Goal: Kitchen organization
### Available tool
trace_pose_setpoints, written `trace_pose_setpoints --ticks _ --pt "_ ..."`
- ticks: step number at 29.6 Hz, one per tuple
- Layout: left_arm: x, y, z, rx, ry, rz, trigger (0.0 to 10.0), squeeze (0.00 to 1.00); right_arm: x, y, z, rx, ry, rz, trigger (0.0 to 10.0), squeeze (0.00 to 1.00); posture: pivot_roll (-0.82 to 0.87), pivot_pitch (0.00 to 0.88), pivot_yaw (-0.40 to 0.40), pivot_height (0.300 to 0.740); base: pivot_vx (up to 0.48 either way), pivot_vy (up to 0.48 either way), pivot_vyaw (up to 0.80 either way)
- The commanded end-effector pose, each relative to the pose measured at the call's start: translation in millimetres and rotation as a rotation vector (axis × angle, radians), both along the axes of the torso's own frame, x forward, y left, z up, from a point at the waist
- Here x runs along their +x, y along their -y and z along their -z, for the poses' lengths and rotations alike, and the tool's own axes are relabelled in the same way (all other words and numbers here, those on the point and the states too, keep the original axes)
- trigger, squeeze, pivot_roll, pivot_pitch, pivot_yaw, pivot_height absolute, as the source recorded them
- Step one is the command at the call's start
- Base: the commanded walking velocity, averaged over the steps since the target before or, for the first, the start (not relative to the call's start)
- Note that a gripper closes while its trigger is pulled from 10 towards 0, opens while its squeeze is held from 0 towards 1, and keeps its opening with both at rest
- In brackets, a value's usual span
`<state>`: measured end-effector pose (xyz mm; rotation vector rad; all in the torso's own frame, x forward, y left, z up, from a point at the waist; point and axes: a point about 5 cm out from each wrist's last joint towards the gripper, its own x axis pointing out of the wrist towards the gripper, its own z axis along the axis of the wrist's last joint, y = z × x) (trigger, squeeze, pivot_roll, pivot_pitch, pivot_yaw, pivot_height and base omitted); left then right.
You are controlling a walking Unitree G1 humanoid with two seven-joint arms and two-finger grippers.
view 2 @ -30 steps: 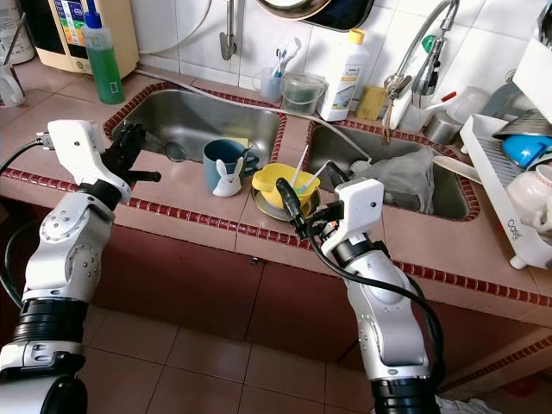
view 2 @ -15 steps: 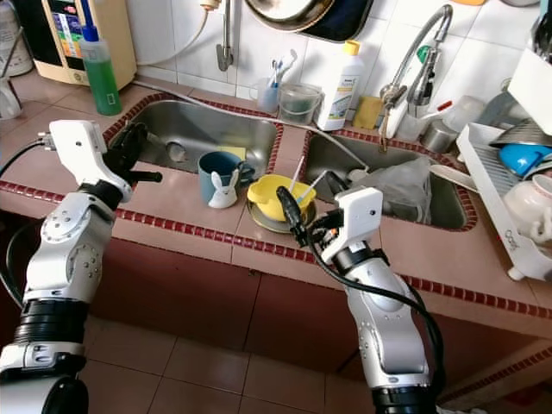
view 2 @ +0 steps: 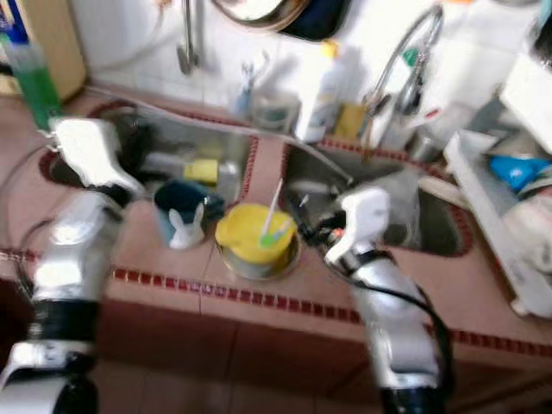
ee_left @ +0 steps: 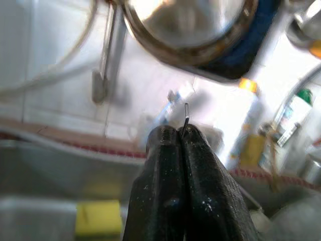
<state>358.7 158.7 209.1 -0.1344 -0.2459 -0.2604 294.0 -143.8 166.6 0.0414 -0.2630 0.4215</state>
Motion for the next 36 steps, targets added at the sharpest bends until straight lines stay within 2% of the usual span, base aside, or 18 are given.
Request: trace_pose_setpoints --ticks 1,11,18,27,36 --pt "-0.5 -9.8 -6 -0.008 0.023 -0.033 10.0 0.00 0.6 -6.1 -6 0.004 0.020 -0.027 10.0 0.00 0.10 0.000 -0.123 0.740 0.000 0.000 0.00" --pt "2.2 -6.9 -3 0.038 0.010 -0.035 10.0 0.00 -2.5 -4.7 -5 -0.001 0.008 -0.031 10.0 0.00 0.09 0.000 -0.119 0.740 0.000 0.000 0.00" --pt "8.9 -7.9 0 0.113 -0.008 -0.024 10.0 0.00 -13.7 -0.2 0 -0.024 -0.027 -0.032 10.0 0.00 0.07 0.000 -0.110 0.740 0.000 0.000 0.00" --pt "15.8 -7.1 7 0.171 -0.037 -0.016 10.0 0.00 -28.6 6.8 2 -0.039 -0.054 -0.033 10.0 0.00 0.03 0.000 -0.090 0.740 0.000 0.000 0.00" --pt "23.8 -2.6 17 0.214 -0.084 -0.005 10.0 0.00 -45.3 10.2 0 0.004 -0.103 -0.080 10.0 0.00 -0.04 0.000 -0.057 0.740 0.000 0.000 0.00"
